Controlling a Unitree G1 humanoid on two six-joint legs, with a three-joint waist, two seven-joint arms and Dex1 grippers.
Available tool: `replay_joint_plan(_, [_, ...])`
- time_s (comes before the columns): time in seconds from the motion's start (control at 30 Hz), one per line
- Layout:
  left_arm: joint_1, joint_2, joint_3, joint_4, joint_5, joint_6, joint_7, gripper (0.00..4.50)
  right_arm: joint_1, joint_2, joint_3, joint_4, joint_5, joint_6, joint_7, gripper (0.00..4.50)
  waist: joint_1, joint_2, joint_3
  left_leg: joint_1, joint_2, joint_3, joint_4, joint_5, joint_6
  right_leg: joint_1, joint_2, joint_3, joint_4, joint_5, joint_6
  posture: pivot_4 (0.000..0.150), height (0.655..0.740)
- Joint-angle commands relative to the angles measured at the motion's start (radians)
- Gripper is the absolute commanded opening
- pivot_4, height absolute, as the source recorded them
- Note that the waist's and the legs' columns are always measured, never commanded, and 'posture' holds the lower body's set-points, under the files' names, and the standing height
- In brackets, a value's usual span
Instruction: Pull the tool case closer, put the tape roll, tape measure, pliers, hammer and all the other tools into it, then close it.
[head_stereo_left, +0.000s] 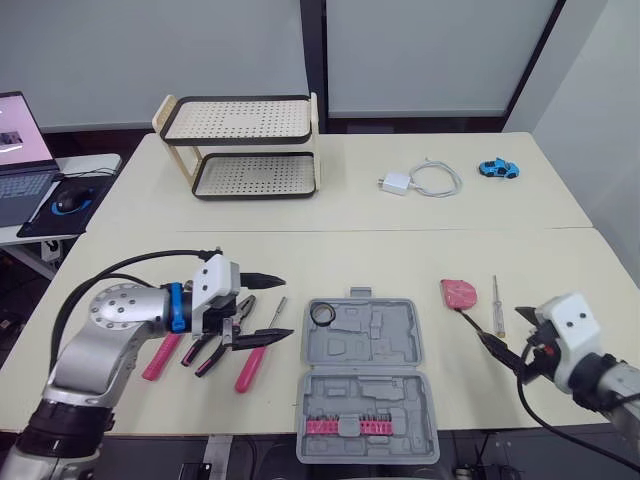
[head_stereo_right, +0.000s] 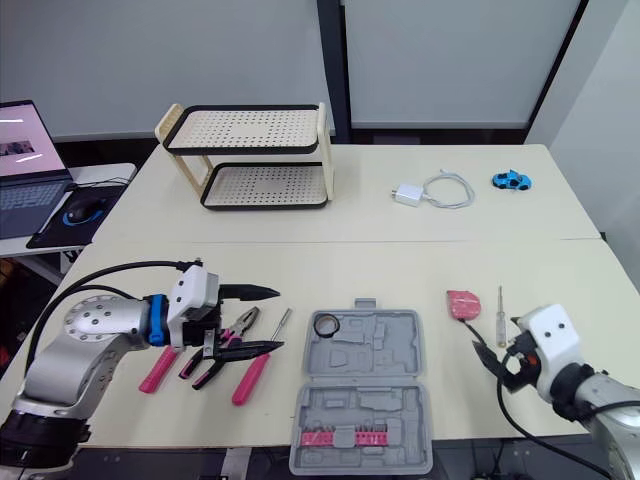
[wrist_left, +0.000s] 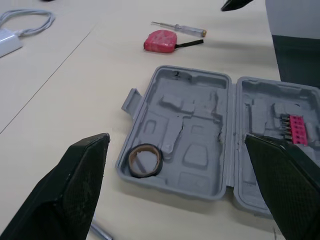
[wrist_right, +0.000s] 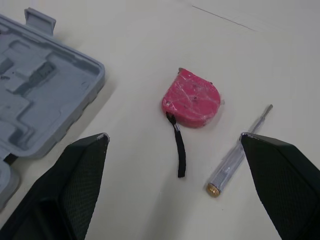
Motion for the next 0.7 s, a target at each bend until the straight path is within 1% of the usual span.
replay_joint_plan(0.03, [-0.028, -0.001, -0.032, -0.030, -0.008, 0.003, -0.029, 4.50, -0.028, 0.003, 0.034, -0.004, 0.002, 0.034, -0.032, 3.55, 0.001, 0.000, 0.000, 0.000, 0.000, 0.000, 0.000, 0.000, 0.000, 0.000, 0.000, 0.000, 0.000, 0.000, 0.000, 0.150, 0.7400])
replay_joint_plan(0.07, [-0.039, -0.002, -0.045, -0.035, -0.008, 0.009, -0.034, 4.50, -0.041, 0.007, 0.050, 0.007, -0.010, 0.033, -0.047, 3.22, 0.001, 0.000, 0.000, 0.000, 0.000, 0.000, 0.000, 0.000, 0.000, 0.000, 0.000, 0.000, 0.000, 0.000, 0.000, 0.150, 0.7400])
replay_joint_plan(0.37, [-0.144, -0.047, -0.149, -0.063, 0.014, 0.066, -0.013, 4.50, -0.160, 0.069, 0.194, 0.169, -0.119, 0.030, -0.184, 3.22, 0.001, 0.000, 0.000, 0.000, -0.001, 0.000, 0.000, 0.000, 0.000, 0.000, 0.000, 0.000, 0.000, 0.000, 0.000, 0.150, 0.7400])
replay_joint_plan(0.57, [-0.187, -0.078, -0.189, -0.065, 0.027, 0.085, -0.004, 4.50, -0.211, 0.101, 0.253, 0.248, -0.156, 0.008, -0.214, 3.22, 0.000, 0.000, 0.000, -0.001, -0.001, 0.000, 0.000, 0.000, 0.000, -0.001, 0.000, 0.000, 0.000, 0.000, 0.000, 0.150, 0.7400])
replay_joint_plan(0.7, [-0.201, -0.088, -0.203, -0.067, 0.028, 0.094, 0.001, 4.50, -0.240, 0.118, 0.259, 0.295, -0.165, 0.020, -0.221, 3.22, -0.001, 0.000, 0.000, -0.001, -0.002, 0.000, 0.000, 0.000, 0.000, -0.001, 0.000, 0.000, 0.000, 0.000, 0.000, 0.150, 0.7400])
